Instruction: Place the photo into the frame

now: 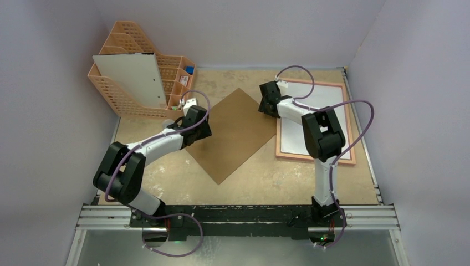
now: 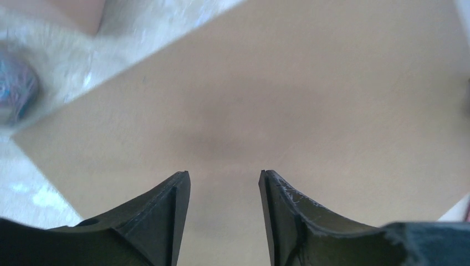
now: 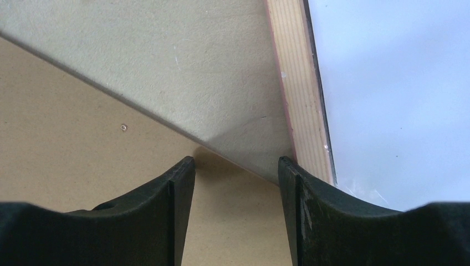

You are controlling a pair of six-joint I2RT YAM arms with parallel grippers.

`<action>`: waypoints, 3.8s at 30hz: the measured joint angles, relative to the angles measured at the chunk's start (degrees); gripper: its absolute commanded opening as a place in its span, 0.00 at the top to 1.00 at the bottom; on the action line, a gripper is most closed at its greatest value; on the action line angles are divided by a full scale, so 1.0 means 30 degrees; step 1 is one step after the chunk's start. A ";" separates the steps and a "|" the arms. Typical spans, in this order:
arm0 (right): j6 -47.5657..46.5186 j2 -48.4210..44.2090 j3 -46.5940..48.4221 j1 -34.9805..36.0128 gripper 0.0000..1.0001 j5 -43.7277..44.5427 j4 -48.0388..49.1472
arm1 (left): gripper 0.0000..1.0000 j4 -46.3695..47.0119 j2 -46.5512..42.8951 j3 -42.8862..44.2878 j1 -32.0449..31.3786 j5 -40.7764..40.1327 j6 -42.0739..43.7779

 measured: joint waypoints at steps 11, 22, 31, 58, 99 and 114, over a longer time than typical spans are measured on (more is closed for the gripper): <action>0.0357 -0.5348 -0.4947 0.0036 0.39 -0.3614 0.1690 | 0.37 -0.0379 0.6484 0.7839 0.0991 0.0874 0.3920; 0.1100 -0.8910 -1.0273 0.0845 0.26 -0.6987 0.2484 | 0.28 -0.1035 0.9923 1.0622 0.1909 0.1086 0.6579; 0.1180 -0.8794 -1.0965 0.1377 0.23 -0.8255 0.3067 | 0.34 -0.2055 1.0732 1.1548 0.2783 0.3308 0.7257; -0.1122 -0.5391 -0.7592 0.1129 0.25 -0.8699 0.3147 | 0.43 -0.2273 0.6222 0.5472 0.3555 0.5727 0.6528; 0.2572 -0.9879 -1.0091 0.0350 0.51 -0.9668 0.6615 | 0.44 0.0984 0.2025 -0.0488 0.3585 0.7096 0.4612; 0.1632 -1.1555 -1.1548 -0.2186 0.52 -0.6324 0.6426 | 0.46 0.5887 0.4189 0.0007 0.0430 0.8262 0.3024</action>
